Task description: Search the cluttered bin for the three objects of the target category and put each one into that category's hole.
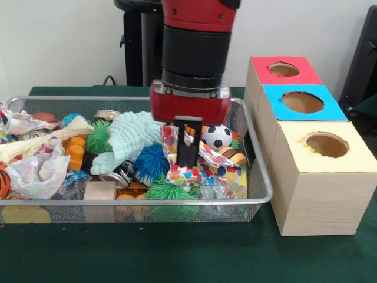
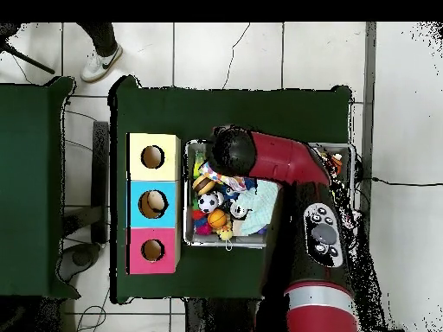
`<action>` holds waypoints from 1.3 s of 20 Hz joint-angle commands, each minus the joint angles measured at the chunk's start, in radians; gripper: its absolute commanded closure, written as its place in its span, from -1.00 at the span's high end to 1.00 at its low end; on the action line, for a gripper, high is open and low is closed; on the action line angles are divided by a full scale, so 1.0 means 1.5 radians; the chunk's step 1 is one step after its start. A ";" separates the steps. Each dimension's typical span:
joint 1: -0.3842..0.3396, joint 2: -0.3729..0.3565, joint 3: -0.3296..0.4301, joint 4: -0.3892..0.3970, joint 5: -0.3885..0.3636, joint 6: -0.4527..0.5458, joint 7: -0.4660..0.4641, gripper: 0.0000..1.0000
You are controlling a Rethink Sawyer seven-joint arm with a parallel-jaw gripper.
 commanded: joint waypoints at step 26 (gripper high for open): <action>-0.133 -0.020 0.187 0.057 -0.115 0.122 -0.111 -1.00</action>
